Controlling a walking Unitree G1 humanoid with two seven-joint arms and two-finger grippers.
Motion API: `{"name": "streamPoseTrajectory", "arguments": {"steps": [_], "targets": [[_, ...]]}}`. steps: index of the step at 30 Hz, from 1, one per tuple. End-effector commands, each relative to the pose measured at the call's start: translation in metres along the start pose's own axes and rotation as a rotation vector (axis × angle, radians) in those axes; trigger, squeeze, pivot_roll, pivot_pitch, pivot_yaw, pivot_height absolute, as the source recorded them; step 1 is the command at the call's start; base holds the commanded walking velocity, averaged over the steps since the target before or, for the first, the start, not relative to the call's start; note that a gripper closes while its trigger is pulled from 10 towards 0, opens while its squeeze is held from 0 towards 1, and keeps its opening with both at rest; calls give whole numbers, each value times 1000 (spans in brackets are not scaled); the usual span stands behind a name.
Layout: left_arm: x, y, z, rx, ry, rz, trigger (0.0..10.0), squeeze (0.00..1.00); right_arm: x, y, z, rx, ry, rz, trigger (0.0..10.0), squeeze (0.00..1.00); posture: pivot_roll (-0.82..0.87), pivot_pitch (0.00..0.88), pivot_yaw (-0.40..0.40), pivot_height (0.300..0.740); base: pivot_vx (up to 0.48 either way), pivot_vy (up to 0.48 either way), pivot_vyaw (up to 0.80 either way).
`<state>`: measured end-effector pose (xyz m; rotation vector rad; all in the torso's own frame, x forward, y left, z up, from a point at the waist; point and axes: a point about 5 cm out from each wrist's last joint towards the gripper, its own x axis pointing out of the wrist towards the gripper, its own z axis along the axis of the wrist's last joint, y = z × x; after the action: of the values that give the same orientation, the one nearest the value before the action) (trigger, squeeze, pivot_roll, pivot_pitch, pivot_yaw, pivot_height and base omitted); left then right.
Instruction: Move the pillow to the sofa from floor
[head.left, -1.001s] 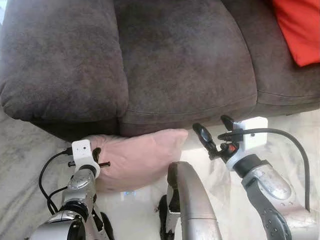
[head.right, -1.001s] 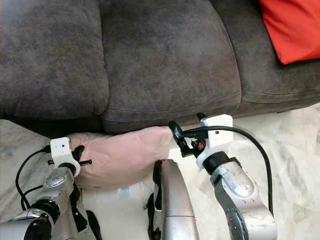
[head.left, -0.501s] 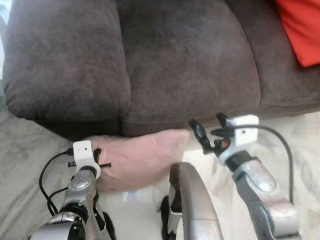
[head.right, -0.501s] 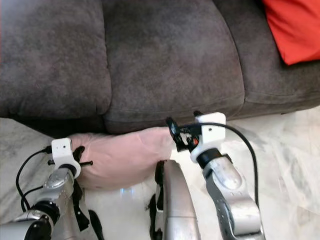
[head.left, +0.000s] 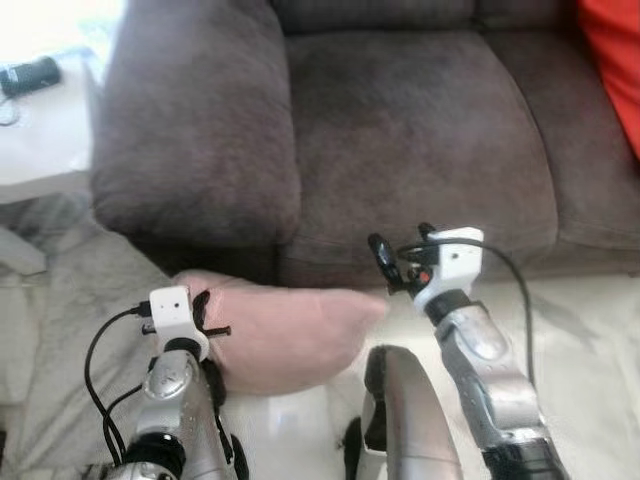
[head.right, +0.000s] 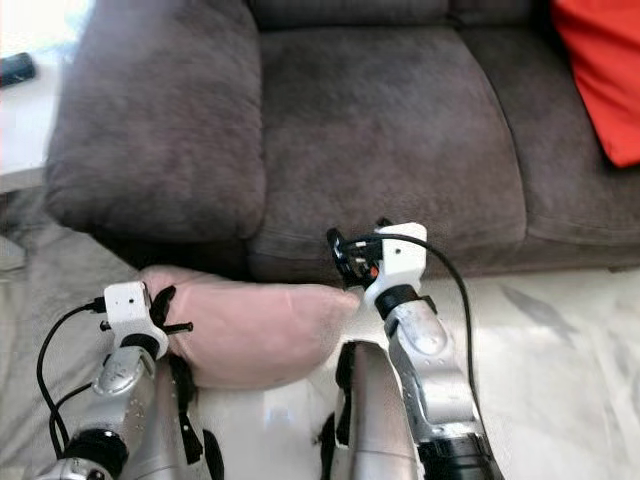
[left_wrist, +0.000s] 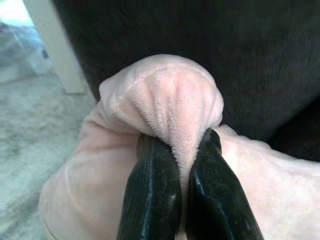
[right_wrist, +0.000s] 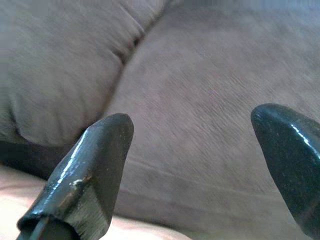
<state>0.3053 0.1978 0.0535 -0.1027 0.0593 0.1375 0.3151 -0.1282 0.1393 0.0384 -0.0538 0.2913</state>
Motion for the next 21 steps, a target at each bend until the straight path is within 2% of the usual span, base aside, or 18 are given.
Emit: {"name": "streamPoseTrajectory", "arguments": {"steps": [1, 6, 11, 21], "targets": [[2, 9, 38, -15, -188, 37, 10000, 0, 1, -4, -6, 0, 3, -23, 10000, 0, 41, 68, -12, 525, 0, 0, 0], [-9, 4, 49, -21, -227, 28, 10000, 0, 8, -4, -5, 4, -31, -26, 10000, 0, 56, 48, -2, 525, 0, 0, 0], [-14, -2, 55, -16, -251, 9, 10000, 0, 12, -4, -3, 5, -56, -35, 10000, 0, 62, 36, -7, 525, 0, 0, 0], [-11, -10, 64, 15, -247, -11, 10000, 0, 25, -6, 4, 1, -110, -45, 10000, 0, 60, 25, -7, 525, 0, 0, 0]]}}
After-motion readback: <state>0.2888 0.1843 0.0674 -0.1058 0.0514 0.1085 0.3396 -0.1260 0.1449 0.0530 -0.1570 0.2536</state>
